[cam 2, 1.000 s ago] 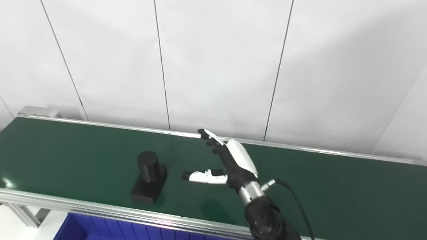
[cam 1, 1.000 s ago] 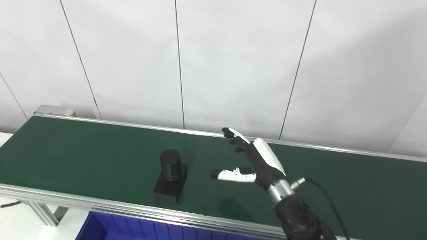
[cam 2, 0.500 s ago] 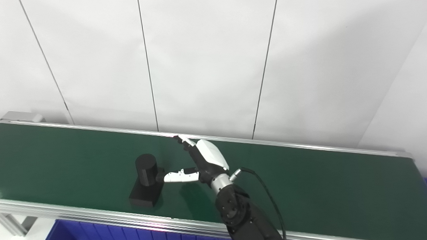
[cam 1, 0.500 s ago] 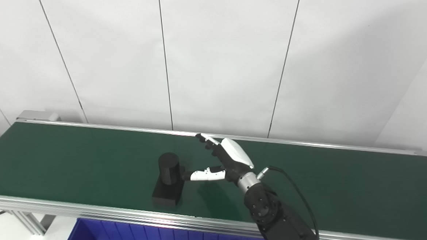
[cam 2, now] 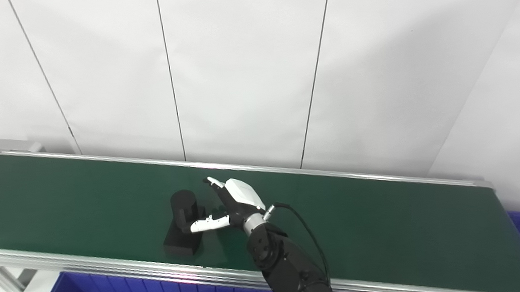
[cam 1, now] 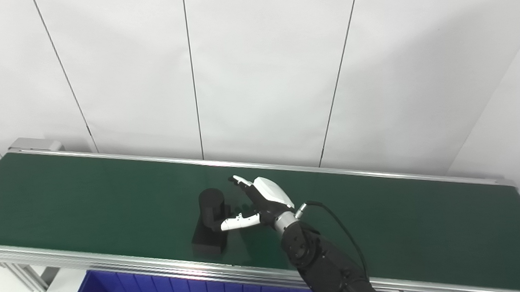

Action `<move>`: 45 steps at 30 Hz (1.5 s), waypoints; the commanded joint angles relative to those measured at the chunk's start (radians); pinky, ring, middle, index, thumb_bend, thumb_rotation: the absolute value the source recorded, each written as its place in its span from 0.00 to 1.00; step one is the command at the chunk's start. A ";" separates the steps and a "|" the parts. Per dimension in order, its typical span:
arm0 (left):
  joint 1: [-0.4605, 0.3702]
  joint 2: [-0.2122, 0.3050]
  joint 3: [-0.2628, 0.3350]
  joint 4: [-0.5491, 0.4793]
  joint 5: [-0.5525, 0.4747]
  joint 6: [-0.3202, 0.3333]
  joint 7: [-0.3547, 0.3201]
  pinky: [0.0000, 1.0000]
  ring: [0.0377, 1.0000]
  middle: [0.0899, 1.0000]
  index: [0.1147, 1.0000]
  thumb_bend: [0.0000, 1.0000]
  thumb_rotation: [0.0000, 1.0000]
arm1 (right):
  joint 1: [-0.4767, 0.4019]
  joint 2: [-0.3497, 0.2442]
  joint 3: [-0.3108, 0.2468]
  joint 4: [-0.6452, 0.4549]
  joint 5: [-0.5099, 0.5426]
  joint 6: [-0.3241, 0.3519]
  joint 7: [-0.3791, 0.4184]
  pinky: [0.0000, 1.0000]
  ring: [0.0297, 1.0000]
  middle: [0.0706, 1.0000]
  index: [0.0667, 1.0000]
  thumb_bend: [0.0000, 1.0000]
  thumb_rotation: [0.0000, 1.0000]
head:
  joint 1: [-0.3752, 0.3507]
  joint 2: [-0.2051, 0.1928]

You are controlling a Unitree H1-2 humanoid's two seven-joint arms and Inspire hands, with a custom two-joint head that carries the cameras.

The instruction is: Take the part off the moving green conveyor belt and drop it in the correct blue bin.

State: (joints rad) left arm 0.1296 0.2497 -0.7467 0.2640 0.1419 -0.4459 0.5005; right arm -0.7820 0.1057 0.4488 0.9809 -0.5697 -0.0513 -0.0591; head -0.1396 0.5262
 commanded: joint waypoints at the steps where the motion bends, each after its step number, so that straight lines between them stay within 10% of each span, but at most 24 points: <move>1: -0.006 0.001 -0.006 -0.029 0.014 -0.024 0.020 0.79 0.83 0.85 0.81 0.87 0.81 | -0.064 0.021 0.002 -0.003 0.007 -0.068 -0.032 0.87 0.90 0.92 0.93 0.89 0.54 | 0.003 0.004; 12: -0.006 0.001 -0.015 -0.034 0.018 -0.024 0.020 0.78 0.83 0.86 0.82 0.85 0.84 | -0.077 0.052 0.002 0.100 0.022 -0.138 -0.094 0.81 0.86 0.88 0.90 0.88 0.44 | 0.012 0.015; 19: -0.004 -0.003 -0.014 -0.033 0.016 -0.024 0.032 0.78 0.83 0.85 0.81 0.86 0.84 | -0.066 0.066 -0.009 0.168 0.034 -0.229 -0.233 0.55 0.60 0.63 0.70 0.57 0.02 | 0.012 0.017; 22: -0.007 -0.004 -0.019 -0.035 0.018 -0.024 0.045 0.78 0.82 0.84 0.81 0.86 0.83 | -0.062 0.072 -0.018 0.184 0.039 -0.238 -0.296 0.43 0.48 0.43 0.54 0.52 0.00 | 0.010 0.019; 29: -0.012 0.006 -0.022 -0.037 0.007 -0.024 0.028 0.78 0.83 0.85 0.82 0.85 0.85 | -0.054 0.076 -0.025 0.186 0.036 -0.225 -0.377 0.26 0.35 0.42 0.49 0.51 0.00 | 0.007 0.020; 40: 0.000 0.001 0.005 -0.048 -0.021 -0.024 -0.011 0.80 0.84 0.85 0.81 0.86 0.84 | -0.026 0.066 -0.042 0.141 0.053 -0.270 -0.423 0.31 0.36 0.44 0.49 0.51 0.00 | -0.004 0.037; 45: -0.006 0.016 -0.018 -0.059 0.021 -0.024 0.030 0.79 0.85 0.86 0.82 0.84 0.87 | 0.065 0.033 -0.067 -0.080 0.060 -0.241 -0.392 0.35 0.39 0.49 0.47 0.51 0.00 | -0.020 0.076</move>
State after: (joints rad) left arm 0.1306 0.2617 -0.7560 0.2304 0.1363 -0.4458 0.5080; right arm -0.6998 0.1435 0.3968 0.9885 -0.5206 -0.2713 -0.4466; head -0.1610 0.6026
